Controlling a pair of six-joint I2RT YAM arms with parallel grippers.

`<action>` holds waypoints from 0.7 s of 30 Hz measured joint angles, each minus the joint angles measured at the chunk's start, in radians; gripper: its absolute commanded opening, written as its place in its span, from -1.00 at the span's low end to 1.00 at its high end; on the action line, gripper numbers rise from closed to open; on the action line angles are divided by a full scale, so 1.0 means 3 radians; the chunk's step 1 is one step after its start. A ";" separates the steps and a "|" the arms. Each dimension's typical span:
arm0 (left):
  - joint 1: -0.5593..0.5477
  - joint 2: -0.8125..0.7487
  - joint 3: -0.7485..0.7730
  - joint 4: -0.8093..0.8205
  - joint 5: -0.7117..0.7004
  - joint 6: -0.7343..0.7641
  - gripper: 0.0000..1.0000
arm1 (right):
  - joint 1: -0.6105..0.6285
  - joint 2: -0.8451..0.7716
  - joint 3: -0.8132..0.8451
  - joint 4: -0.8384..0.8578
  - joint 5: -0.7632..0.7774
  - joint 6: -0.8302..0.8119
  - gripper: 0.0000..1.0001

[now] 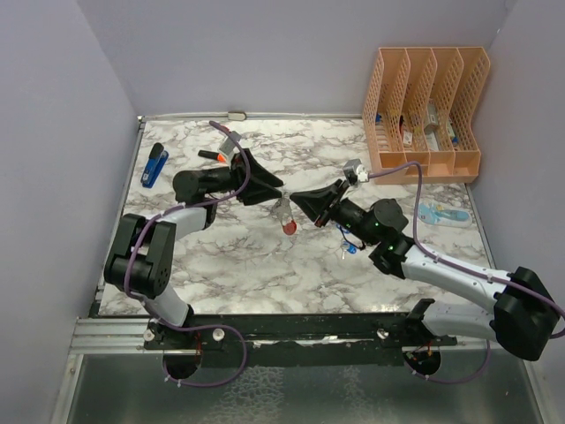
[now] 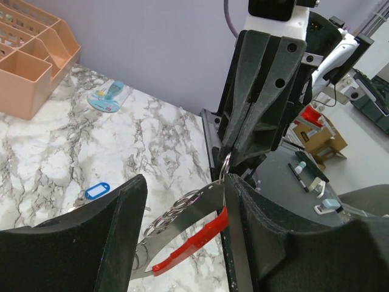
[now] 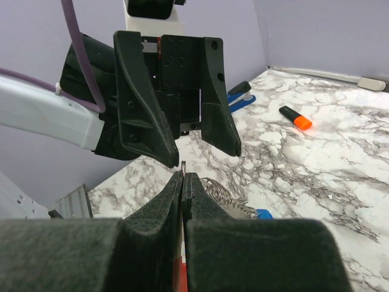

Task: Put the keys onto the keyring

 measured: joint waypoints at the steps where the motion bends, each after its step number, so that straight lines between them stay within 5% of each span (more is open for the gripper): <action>1: 0.0000 -0.0011 0.0000 0.0001 0.0001 -0.0013 0.14 | 0.0000 -0.0001 -0.0009 -0.0001 0.0009 -0.0004 -0.98; 21: -0.0001 -0.0156 -0.0001 0.0008 0.0009 -0.0038 -0.02 | 0.0003 0.0130 -0.0014 -0.0003 0.0004 0.0055 -0.98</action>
